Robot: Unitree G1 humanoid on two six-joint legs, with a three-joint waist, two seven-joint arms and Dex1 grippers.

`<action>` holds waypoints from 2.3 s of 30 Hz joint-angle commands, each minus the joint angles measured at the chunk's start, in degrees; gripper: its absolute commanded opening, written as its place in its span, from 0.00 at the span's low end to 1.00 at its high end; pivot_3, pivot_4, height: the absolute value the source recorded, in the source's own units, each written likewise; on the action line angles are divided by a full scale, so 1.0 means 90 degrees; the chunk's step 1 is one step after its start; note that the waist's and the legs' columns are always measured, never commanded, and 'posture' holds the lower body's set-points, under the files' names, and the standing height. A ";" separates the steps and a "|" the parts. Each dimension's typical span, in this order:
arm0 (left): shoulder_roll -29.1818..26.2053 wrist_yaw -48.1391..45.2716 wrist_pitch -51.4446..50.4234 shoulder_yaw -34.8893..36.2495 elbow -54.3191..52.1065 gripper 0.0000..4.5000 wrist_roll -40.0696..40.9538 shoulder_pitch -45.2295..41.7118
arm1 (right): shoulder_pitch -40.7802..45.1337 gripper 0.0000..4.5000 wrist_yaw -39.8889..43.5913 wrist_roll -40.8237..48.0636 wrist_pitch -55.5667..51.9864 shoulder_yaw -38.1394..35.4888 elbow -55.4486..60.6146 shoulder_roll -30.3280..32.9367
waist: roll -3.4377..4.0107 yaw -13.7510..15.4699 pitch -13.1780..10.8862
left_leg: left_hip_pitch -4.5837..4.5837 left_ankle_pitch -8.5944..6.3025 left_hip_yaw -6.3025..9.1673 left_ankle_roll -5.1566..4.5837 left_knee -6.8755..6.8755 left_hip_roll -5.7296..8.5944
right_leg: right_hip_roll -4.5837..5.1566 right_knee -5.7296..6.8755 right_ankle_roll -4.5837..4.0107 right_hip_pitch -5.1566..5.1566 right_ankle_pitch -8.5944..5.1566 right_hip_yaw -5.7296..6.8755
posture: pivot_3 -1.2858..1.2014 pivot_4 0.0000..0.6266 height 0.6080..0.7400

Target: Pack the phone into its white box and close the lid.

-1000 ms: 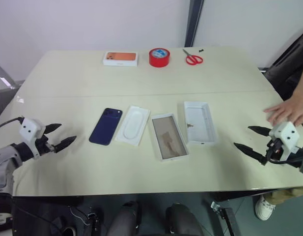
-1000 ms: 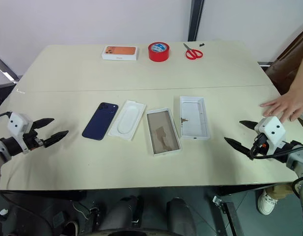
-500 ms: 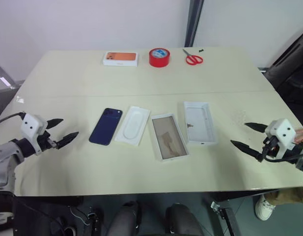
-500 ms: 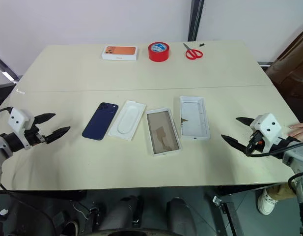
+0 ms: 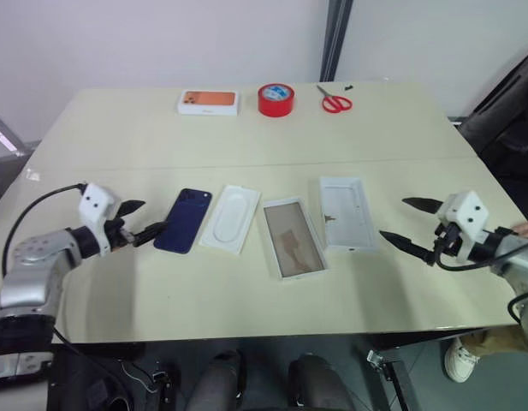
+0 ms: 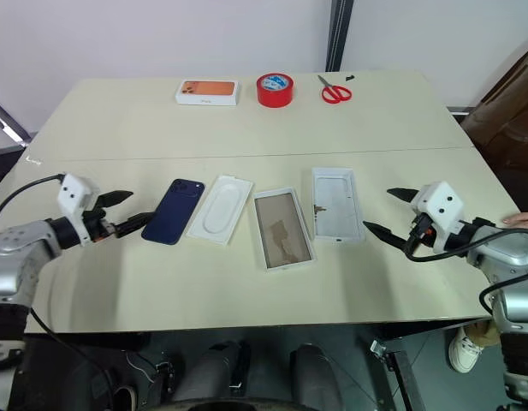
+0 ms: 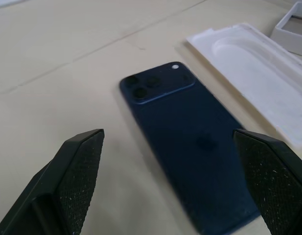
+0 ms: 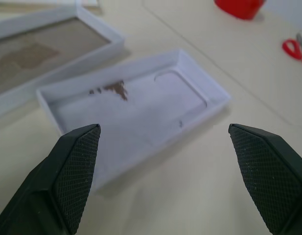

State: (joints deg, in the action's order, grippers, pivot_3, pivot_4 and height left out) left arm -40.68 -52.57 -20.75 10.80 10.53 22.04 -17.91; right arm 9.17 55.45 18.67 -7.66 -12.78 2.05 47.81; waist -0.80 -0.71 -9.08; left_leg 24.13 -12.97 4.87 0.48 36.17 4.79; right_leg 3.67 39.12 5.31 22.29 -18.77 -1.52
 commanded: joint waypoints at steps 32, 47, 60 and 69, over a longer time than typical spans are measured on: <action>0.1543 0.1852 -0.4089 -0.0689 -0.0408 0.97 0.0870 -0.1600 | 0.0916 0.98 -0.0134 -0.0391 0.0100 0.1097 0.0326 -0.0652 | -0.0003 0.0014 0.0000 | 0.0016 0.0020 0.0006 0.0033 0.0022 0.0001 | -0.0004 0.0004 0.0001 0.0006 0.0000 0.0005 | 0.52 0.24 0.95; 0.1231 0.1878 -0.4309 -0.0304 -0.0791 0.97 0.1098 -0.1676 | 0.0938 0.98 -0.0195 -0.0432 0.0114 0.1186 0.0308 -0.0758 | -0.0004 0.0013 -0.0001 | 0.0017 0.0020 0.0005 0.0034 0.0019 0.0001 | -0.0004 0.0004 0.0001 0.0010 0.0000 0.0004 | 0.52 0.24 0.95; 0.1502 0.1932 -0.4965 -0.0498 -0.0386 0.97 0.1231 -0.1735 | 0.1008 0.98 -0.0247 -0.0440 0.0096 0.1140 0.0316 -0.0721 | -0.0003 0.0006 -0.0001 | 0.0017 0.0020 0.0006 0.0034 0.0021 0.0002 | -0.0004 0.0004 0.0001 0.0008 0.0000 0.0004 | 0.52 0.24 0.95; 0.1754 0.1956 -0.5353 -0.0478 -0.0150 0.86 0.1351 -0.1948 | 0.0898 1.00 -0.0345 -0.0457 0.0082 0.1118 0.0413 -0.0724 | -0.0003 0.0015 -0.0001 | 0.0016 0.0021 0.0006 0.0035 0.0022 0.0002 | -0.0004 0.0004 0.0001 0.0007 0.0000 0.0004 | 0.52 0.24 0.95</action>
State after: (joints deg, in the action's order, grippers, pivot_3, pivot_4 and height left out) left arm -25.40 -35.03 -68.09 6.28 8.60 33.29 -35.54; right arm 16.93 52.79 14.26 -7.48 -1.04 4.12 41.06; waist -0.83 -0.58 -9.08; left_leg 24.27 -12.78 4.92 0.80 36.38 4.81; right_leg 3.64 39.15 5.33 22.35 -18.77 -1.48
